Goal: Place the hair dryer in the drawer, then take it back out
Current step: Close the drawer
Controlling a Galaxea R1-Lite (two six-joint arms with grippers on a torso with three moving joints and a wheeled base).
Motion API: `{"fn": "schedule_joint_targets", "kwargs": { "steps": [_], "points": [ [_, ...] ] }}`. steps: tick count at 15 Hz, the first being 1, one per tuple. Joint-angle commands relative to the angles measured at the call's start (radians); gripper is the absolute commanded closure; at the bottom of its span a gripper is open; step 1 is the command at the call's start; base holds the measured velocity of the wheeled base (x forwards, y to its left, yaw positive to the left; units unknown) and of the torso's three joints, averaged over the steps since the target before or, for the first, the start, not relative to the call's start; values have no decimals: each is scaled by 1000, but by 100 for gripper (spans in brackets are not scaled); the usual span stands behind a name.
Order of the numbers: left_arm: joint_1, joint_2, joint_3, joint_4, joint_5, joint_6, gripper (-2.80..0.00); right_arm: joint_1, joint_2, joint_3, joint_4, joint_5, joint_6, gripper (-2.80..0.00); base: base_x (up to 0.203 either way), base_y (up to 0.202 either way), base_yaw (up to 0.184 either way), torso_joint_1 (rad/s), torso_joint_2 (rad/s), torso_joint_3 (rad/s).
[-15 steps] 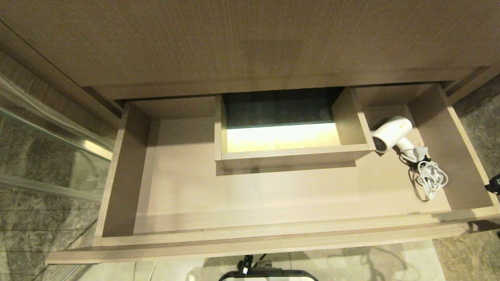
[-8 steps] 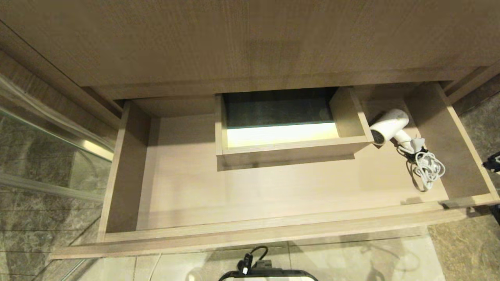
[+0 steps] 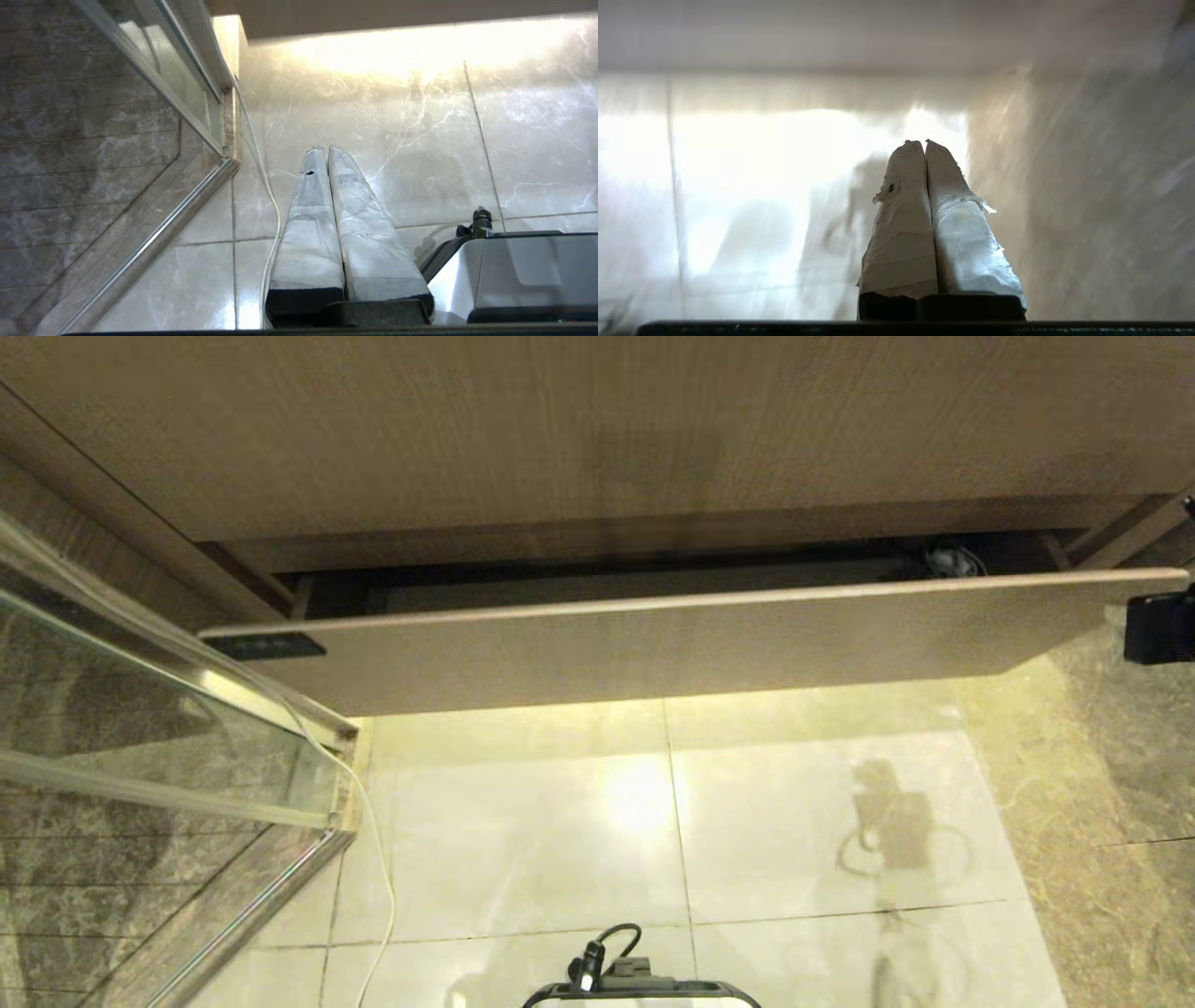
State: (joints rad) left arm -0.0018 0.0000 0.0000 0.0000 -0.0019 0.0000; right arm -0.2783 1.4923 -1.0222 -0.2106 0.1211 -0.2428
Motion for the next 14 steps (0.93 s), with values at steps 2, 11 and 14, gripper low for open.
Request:
{"fn": "schedule_joint_targets", "kwargs": {
  "steps": [2, 11, 14],
  "points": [
    [0, 0, 0, 0, 0, 0, 0, 3, -70, 44, 174, 1, -47, 0, 0, 0, 0, 0, 0, 0],
    [0, 0, 1, 0, 0, 0, 0, 65, -297, 217, 348, 0, -104, 0, 0, 0, 0, 0, 0, 0],
    [-1, 0, 1, 0, 0, -1, 0, 125, -438, 288, 386, 7, -100, 0, 0, 0, 0, 0, 0, 0]
  ]
}}
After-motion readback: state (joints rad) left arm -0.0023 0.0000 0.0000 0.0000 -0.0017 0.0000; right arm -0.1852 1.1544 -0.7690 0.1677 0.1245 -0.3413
